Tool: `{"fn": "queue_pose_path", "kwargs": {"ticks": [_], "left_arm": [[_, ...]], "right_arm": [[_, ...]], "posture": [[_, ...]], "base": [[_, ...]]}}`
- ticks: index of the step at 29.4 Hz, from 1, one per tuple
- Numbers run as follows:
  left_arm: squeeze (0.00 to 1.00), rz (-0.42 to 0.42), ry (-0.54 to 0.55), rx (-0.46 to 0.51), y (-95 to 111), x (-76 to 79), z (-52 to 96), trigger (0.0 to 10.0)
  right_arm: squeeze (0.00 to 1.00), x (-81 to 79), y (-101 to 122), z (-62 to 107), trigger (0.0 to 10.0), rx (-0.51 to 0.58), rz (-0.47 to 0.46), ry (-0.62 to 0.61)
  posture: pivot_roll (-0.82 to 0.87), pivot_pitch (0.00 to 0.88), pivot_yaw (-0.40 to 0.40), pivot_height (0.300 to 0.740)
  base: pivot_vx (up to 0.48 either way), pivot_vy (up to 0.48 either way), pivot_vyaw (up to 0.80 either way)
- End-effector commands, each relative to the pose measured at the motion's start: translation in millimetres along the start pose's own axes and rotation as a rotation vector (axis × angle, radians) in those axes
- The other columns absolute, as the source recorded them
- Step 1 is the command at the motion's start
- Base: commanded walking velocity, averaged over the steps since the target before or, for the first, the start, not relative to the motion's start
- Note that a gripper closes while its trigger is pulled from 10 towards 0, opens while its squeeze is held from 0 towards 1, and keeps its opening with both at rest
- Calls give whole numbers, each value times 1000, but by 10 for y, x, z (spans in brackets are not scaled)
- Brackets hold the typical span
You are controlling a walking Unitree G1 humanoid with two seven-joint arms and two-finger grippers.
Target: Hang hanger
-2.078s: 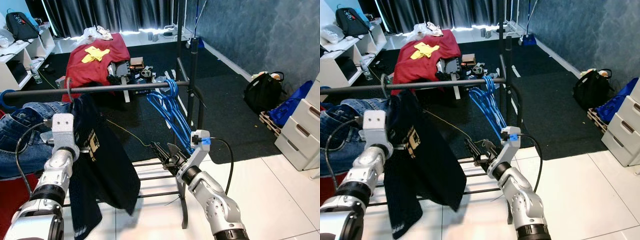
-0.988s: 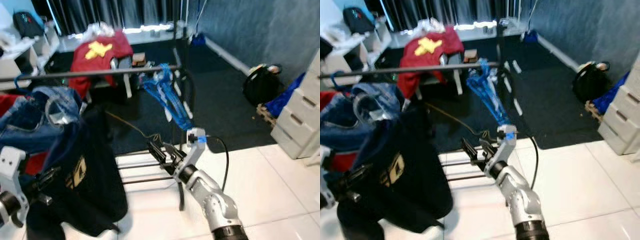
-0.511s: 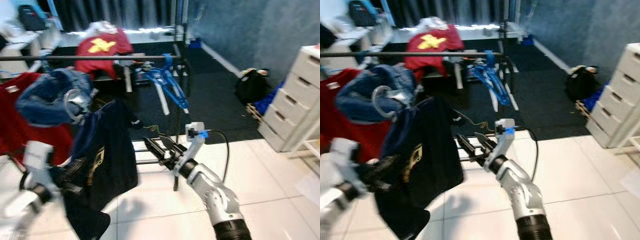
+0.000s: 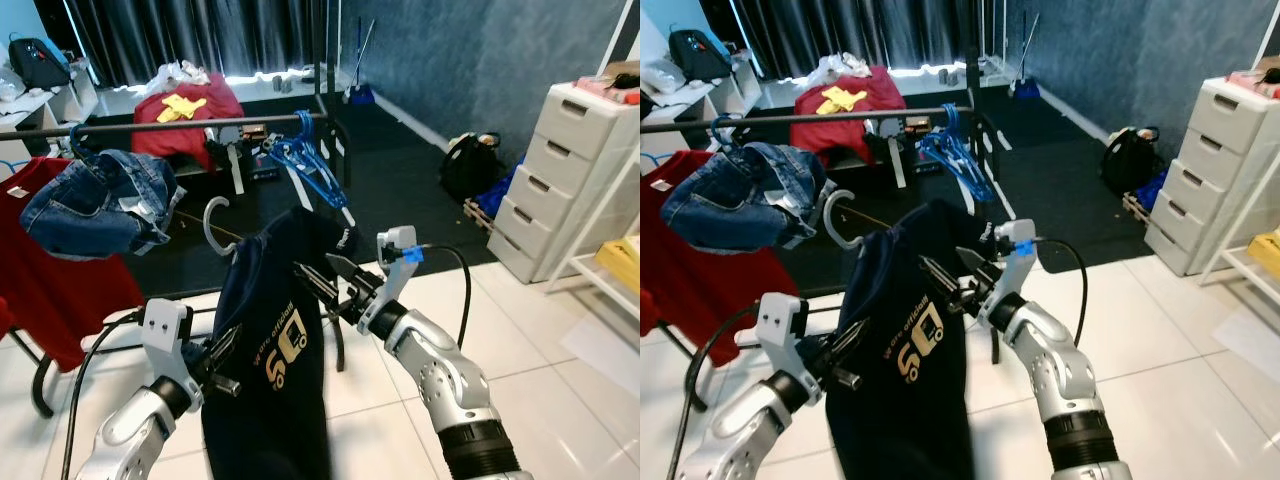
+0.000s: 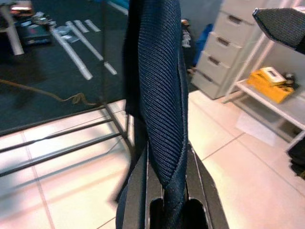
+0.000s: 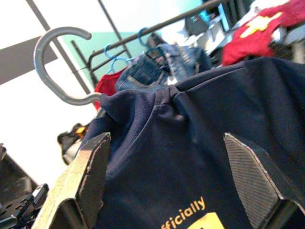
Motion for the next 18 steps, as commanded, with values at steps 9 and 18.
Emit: {"fn": "queue_pose_path", "kwargs": {"ticks": [9, 18], "left_arm": [[0, -238, -19, 22, 387, -255, 172, 10000], [0, -416, -391, -90, 1037, -170, 722, 10000]], "right_arm": [[0, 117, 132, 4, 10000, -8, 83, -4], [0, 484, 358, 447, 10000, -77, 210, 54]], "posture": [[-81, 0, -2, 740], [-80, 0, 5, 740]], "base": [[0, 0, 0], [0, 0, 0]]}}
Point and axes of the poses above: a point about 5 cm out from each wrist's last joint towards the gripper, its own z axis pointing back from the gripper into the wrist, its own y axis along the axis of the wrist's last joint, x = y × z, the point moved 3 cm from there along -z, pointing out of the wrist towards the gripper, and after that the axes turned 5 degrees about z, right-handed, at the moved point
